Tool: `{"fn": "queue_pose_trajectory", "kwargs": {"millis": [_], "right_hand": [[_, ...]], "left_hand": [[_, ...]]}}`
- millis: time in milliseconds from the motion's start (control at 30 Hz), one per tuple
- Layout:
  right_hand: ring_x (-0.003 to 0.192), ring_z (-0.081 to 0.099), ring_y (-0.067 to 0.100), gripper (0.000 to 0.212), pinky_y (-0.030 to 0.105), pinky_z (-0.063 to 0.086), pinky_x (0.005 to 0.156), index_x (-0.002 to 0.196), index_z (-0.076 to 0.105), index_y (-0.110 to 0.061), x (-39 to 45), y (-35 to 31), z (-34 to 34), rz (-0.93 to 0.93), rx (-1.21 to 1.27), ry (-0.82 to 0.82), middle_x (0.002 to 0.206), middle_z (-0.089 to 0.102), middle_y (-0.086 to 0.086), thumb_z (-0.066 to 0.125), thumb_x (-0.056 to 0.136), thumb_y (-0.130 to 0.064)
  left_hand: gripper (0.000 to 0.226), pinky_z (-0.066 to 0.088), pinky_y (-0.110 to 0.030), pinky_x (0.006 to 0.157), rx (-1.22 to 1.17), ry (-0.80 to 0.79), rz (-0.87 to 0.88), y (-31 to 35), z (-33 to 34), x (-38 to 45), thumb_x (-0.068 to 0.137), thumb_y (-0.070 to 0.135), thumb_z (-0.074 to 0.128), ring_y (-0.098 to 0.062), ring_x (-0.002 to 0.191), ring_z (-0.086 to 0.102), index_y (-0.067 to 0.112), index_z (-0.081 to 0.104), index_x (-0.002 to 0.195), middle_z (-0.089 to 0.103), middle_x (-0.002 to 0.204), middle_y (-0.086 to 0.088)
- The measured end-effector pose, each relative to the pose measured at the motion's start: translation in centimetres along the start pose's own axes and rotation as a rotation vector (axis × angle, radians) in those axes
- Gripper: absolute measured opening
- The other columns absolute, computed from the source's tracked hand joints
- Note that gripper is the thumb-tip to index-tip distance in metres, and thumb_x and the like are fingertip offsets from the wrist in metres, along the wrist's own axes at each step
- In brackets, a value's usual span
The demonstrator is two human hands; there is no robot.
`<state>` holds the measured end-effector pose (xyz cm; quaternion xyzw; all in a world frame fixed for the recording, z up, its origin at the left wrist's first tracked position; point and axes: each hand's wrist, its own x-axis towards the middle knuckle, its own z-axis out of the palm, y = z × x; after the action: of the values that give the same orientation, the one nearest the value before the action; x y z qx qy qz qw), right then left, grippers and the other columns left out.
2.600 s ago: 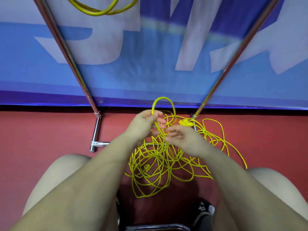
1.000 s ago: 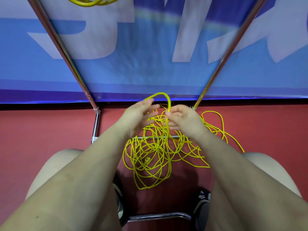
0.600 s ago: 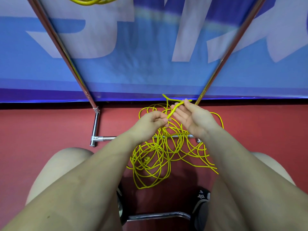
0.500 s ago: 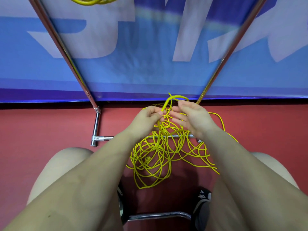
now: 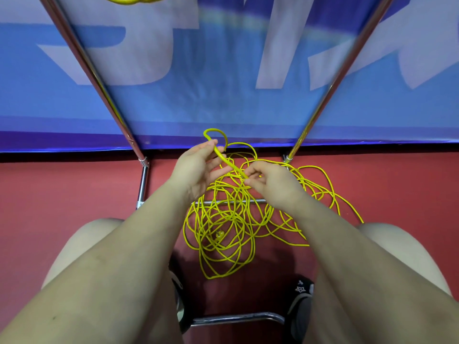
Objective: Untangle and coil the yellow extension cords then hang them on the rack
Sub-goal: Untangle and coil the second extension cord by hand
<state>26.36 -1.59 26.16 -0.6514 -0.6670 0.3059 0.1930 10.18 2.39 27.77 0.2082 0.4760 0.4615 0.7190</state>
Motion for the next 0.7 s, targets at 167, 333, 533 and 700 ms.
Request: {"fn": "queue_pose_trajectory", "kwargs": {"millis": [167, 333, 533, 700], "right_hand": [[0.060, 0.067, 0.008, 0.010, 0.024, 0.055, 0.064, 0.102, 0.055, -0.014, 0.2, -1.4, -1.2, 0.209, 0.740, -0.056, 0.088, 0.064, 0.002, 0.055, 0.093, -0.016], [0.065, 0.070, 0.011, 0.029, 0.020, 0.055, 0.056, 0.119, 0.050, -0.006, 0.7, -1.0, -2.3, 0.384, 1.202, 0.056, 0.093, 0.062, 0.003, 0.053, 0.094, -0.018], [0.075, 0.067, 0.018, 0.021, 0.023, 0.057, 0.060, 0.113, 0.051, -0.007, 1.0, -0.3, -2.5, 0.490, 1.360, 0.184, 0.095, 0.060, 0.006, 0.053, 0.094, -0.016], [0.085, 0.065, 0.018, 0.027, 0.029, 0.054, 0.077, 0.120, 0.049, -0.009, 0.9, -0.6, -2.1, 0.409, 1.146, 0.054, 0.099, 0.063, 0.006, 0.052, 0.095, -0.019]], "left_hand": [[0.020, 0.049, -0.025, 0.083, 0.282, -0.101, 0.027, -0.7, -0.1, 0.2, 0.100, 0.025, 0.041, -0.012, 0.092, 0.063, 0.020, 0.055, 0.114, 0.065, 0.107, -0.002], [0.030, 0.050, -0.015, 0.077, 0.561, -0.347, -0.038, -2.8, 0.4, -0.7, 0.101, 0.024, 0.037, -0.013, 0.090, 0.062, 0.007, 0.058, 0.115, 0.066, 0.100, -0.006], [0.018, 0.042, -0.005, 0.056, 0.731, -0.358, 0.023, -2.6, 0.5, -1.0, 0.101, 0.016, 0.040, 0.009, 0.064, 0.059, 0.017, 0.055, 0.090, 0.063, 0.086, 0.002], [0.022, 0.047, -0.025, 0.066, 0.714, -0.269, 0.075, -2.5, 0.1, -0.5, 0.102, 0.016, 0.038, -0.010, 0.077, 0.060, 0.018, 0.054, 0.086, 0.063, 0.084, 0.000]]}}
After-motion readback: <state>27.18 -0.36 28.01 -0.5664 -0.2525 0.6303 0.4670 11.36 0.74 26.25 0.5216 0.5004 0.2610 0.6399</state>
